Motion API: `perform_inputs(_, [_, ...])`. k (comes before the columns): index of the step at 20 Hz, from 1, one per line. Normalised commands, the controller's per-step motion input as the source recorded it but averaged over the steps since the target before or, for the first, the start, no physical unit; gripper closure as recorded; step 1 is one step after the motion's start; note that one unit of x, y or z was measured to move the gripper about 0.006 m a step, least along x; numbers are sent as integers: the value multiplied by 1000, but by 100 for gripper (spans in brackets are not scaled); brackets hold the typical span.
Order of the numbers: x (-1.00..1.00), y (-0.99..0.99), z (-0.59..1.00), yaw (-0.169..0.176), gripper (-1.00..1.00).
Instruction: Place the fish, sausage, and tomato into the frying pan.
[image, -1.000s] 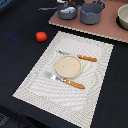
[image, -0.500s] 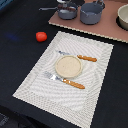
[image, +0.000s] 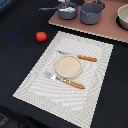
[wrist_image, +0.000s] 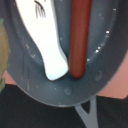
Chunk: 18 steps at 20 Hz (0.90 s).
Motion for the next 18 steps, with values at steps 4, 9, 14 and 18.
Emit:
perform_inputs(4, [0,-1000,260,0,-100])
perform_inputs(9, [-23,-1000,205,0,-100])
perform_inputs(14, [-140,-970,31,0,-100])
perform_inputs(18, [-424,-751,-121,7,-100])
